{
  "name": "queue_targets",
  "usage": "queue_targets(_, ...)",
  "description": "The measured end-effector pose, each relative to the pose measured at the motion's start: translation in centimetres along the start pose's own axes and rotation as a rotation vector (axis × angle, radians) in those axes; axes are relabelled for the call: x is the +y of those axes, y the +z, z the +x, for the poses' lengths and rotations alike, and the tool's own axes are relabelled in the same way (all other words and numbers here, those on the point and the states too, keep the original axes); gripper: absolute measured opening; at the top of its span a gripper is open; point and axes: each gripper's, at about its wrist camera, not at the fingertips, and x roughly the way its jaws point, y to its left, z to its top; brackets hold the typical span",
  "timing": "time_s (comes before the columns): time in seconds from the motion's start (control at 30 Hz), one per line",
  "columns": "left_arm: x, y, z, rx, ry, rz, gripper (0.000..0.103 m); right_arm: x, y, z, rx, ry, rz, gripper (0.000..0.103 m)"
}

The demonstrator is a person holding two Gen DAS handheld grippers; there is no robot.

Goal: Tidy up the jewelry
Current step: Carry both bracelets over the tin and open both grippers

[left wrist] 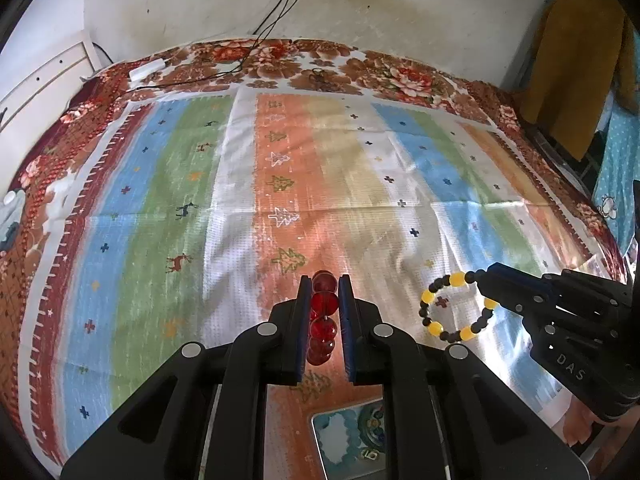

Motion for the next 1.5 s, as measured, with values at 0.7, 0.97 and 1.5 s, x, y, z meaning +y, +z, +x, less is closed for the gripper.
queue_targets(0.7,-1.8,-2.4,-4.2,-0.081,-0.032,0.004,0.013,2.0,-2.0,-4.9,-0.077,0.041,-0.061,0.011)
queue_targets(0.97,-2.0,-3.7,-5.1,-0.082,-0.053,-0.006,0.013,2.4,-3.4,-5.3,-0.064,0.053,-0.07,0.011)
queue_targets(1.5,-2.3,-6.6,-5.9,-0.078,-0.003,-0.013,0.032,2.5,-6.0,-5.8,-0.054,0.087,-0.077,0.05)
